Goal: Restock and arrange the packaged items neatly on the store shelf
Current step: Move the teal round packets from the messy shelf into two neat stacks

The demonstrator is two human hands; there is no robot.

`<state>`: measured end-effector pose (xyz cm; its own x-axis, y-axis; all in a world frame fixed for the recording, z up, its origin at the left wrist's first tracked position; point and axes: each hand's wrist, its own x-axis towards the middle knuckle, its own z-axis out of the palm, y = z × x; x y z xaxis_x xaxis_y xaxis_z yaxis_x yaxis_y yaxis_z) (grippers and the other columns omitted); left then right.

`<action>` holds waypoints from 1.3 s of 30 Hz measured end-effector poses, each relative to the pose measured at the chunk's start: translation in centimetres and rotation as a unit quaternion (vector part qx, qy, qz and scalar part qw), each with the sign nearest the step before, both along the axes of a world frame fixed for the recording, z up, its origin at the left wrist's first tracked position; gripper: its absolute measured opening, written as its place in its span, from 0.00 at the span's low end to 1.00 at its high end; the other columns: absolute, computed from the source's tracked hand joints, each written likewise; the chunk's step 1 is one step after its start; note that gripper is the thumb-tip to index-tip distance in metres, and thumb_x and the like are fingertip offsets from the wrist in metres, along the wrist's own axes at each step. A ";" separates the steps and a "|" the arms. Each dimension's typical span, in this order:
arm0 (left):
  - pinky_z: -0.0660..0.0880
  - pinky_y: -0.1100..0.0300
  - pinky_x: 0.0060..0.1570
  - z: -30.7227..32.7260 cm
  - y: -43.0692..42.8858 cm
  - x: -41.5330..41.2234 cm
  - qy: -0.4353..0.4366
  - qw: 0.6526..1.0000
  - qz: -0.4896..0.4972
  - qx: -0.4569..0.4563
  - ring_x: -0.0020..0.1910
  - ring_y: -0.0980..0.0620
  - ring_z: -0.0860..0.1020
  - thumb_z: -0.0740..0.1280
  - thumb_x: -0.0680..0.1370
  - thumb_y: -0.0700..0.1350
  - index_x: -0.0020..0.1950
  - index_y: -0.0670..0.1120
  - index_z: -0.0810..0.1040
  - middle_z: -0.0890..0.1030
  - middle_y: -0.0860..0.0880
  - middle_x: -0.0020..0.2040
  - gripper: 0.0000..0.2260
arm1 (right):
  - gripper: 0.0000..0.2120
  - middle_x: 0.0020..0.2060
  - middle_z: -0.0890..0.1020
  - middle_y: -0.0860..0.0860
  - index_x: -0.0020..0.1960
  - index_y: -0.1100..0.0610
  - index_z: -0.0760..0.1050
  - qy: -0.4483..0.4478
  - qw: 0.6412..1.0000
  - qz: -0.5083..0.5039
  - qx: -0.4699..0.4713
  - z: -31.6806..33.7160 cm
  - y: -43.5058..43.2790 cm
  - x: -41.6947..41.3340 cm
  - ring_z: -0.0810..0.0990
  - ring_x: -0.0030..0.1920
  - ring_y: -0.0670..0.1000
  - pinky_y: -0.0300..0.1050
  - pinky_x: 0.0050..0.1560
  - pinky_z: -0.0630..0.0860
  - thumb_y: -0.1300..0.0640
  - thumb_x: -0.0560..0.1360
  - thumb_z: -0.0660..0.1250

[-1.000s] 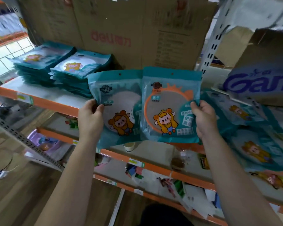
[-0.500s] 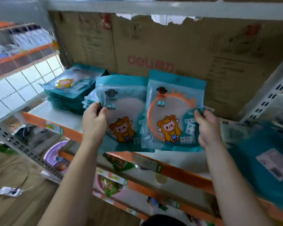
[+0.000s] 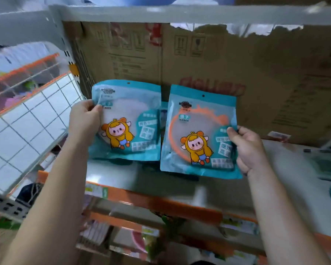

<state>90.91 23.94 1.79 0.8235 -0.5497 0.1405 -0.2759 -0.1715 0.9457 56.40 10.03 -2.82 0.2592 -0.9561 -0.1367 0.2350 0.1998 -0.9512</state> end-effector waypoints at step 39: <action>0.70 0.48 0.48 -5.2 3.5 0.5 -0.418 0.899 -0.126 0.015 0.50 0.41 0.75 0.66 0.79 0.47 0.54 0.41 0.80 0.79 0.43 0.49 0.11 | 0.09 0.41 0.85 0.46 0.55 0.52 0.77 0.156 0.978 -0.112 -0.082 3.2 4.0 7.9 0.85 0.39 0.44 0.36 0.30 0.78 0.59 0.76 0.70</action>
<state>91.37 27.44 -3.36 0.2852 -0.7175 0.6355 -0.9224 -0.0252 0.3855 64.28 14.03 0.35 0.0107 -0.9998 -0.0165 -0.0520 0.0159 -0.9985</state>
